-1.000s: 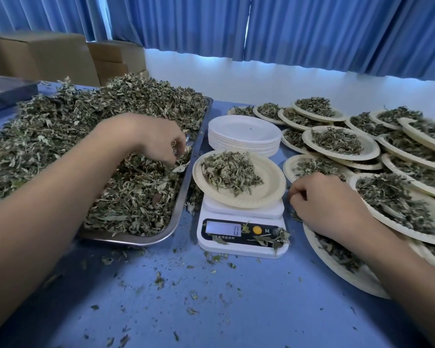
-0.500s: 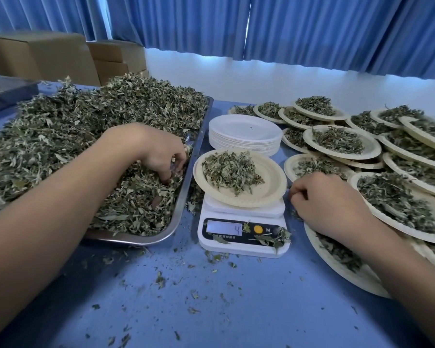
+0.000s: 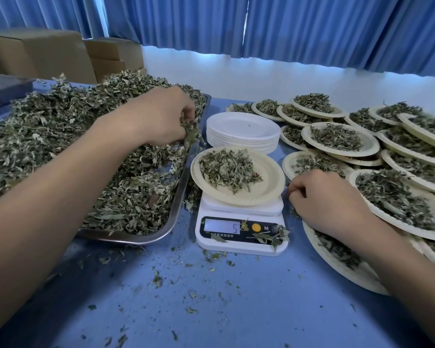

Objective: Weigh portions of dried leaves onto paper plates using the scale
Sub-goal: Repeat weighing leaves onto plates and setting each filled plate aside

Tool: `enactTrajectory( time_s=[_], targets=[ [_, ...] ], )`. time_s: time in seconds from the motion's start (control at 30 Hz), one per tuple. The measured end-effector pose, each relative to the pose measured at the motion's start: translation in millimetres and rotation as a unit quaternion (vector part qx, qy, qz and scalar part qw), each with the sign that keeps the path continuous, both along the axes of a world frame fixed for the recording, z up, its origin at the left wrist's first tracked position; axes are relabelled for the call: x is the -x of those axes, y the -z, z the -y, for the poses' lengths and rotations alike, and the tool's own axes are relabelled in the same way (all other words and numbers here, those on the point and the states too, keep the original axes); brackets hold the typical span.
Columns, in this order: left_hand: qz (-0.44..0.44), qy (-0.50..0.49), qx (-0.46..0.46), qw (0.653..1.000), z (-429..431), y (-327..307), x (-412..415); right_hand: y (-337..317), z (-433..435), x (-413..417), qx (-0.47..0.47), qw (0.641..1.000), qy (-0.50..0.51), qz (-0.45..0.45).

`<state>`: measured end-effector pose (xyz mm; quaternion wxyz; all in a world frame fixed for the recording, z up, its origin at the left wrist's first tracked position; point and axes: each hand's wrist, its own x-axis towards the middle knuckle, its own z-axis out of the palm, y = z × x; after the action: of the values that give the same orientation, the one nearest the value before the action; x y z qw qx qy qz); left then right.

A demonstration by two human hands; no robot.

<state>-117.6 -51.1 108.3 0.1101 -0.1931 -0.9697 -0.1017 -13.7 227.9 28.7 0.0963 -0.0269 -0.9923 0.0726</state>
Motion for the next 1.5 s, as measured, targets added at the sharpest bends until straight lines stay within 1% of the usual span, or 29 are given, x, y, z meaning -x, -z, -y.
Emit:
enactTrajectory(
  time_s=[0.1, 0.17, 0.2, 0.23, 0.3, 0.37, 0.43, 0.6, 0.7, 0.77, 0.83, 0.9, 0.97, 1.0, 1.03, 1.1, 1.17, 1.23, 1.3, 1.33, 1.4, 1.43, 1.47, 1.5],
  targets=[
    [-0.001, 0.044, -0.096, 0.994, -14.7, -0.2, -11.7, 0.7, -0.2, 1.0, -0.002, 1.0, -0.001, -0.003],
    [0.015, 0.1, -0.161, 0.982, -28.5, 3.8, -21.2, 1.2, -0.2, 1.7, -0.005, 1.0, -0.002, -0.004],
    [0.028, 0.128, -0.176, 0.976, -35.8, 7.9, -25.2, 1.6, -0.4, 1.8, -0.005, 1.0, -0.002, -0.005],
    [0.046, 0.151, -0.176, 0.972, -42.0, 12.7, -28.5, 1.8, -0.6, 1.7, -0.004, 1.0, -0.002, -0.007],
    [0.075, 0.173, -0.143, 0.972, -49.4, 23.4, -31.4, 2.4, -0.9, 1.3, -0.004, 1.0, -0.004, -0.011],
    [0.062, 0.174, -0.098, 0.978, -50.5, 31.1, -28.7, 3.1, -1.1, 1.2, -0.006, 1.0, -0.004, -0.014],
    [0.048, 0.168, -0.086, 0.981, -47.8, 31.6, -25.3, 3.7, -1.3, 1.4, -0.009, 1.0, -0.003, -0.015],
    [0.09, 0.167, -0.123, 0.974, -34.5, 15.3, -18.9, 3.2, -0.5, 1.5, -0.008, 1.0, -0.006, -0.013],
    [0.08, 0.15, -0.15, 0.974, -20.7, 3.0, -14.3, 1.9, 0.2, 1.0, -0.007, 1.0, -0.005, -0.012],
    [0.069, 0.111, -0.162, 0.978, -11.3, -1.9, -6.1, 2.0, 0.0, 0.7, -0.008, 1.0, -0.004, -0.009],
    [0.096, 0.059, -0.127, 0.985, 2.0, -2.2, 5.7, 2.1, -0.2, 1.2, -0.009, 1.0, -0.004, -0.008],
    [0.151, 0.016, -0.014, 0.988, 18.3, 4.0, 18.0, 1.8, -0.2, 1.6, -0.009, 1.0, -0.004, -0.009],
    [0.217, -0.007, 0.122, 0.968, 29.8, 15.7, 25.2, 1.7, 0.3, 1.3, -0.009, 1.0, -0.002, -0.01],
    [0.254, -0.016, 0.154, 0.955, 32.0, 22.4, 27.8, 1.7, 0.5, 1.2, -0.008, 1.0, -0.001, -0.01],
    [0.284, -0.025, 0.156, 0.946, 32.2, 28.9, 30.3, 1.6, 0.7, 1.2, -0.008, 1.0, 0.0, -0.01],
    [0.301, -0.032, 0.135, 0.944, 28.5, 37.1, 33.4, 1.1, 0.8, 1.1, -0.006, 1.0, 0.0, -0.01],
    [0.268, -0.015, 0.116, 0.956, 24.2, 38.7, 37.5, 1.1, 0.5, 1.1, -0.005, 1.0, -0.001, -0.011],
    [0.185, 0.013, 0.079, 0.979, 19.3, 36.1, 37.3, 1.4, -0.1, 1.1, -0.004, 1.0, -0.001, -0.01],
    [0.093, 0.053, 0.006, 0.994, 13.4, 31.1, 32.5, 1.9, -0.5, 1.0, -0.006, 1.0, 0.0, -0.009],
    [0.067, 0.086, -0.05, 0.993, 9.4, 27.6, 27.5, 1.9, -0.4, 1.0, -0.007, 1.0, 0.0, -0.008],
    [0.072, 0.159, -0.16, 0.972, -2.2, 19.8, 13.4, 1.5, 0.0, 1.0, -0.003, 1.0, 0.003, -0.004],
    [0.084, 0.186, -0.188, 0.961, -9.4, 17.9, 6.2, 1.2, 0.2, 0.9, -0.001, 1.0, 0.005, -0.003],
    [0.092, 0.201, -0.193, 0.956, -17.0, 18.2, 0.1, 1.0, 0.4, 0.7, 0.0, 1.0, 0.005, -0.003],
    [0.089, 0.206, -0.175, 0.959, -24.4, 20.5, -5.6, 1.1, 0.7, 0.5, 0.001, 1.0, 0.004, -0.003]
  ],
)
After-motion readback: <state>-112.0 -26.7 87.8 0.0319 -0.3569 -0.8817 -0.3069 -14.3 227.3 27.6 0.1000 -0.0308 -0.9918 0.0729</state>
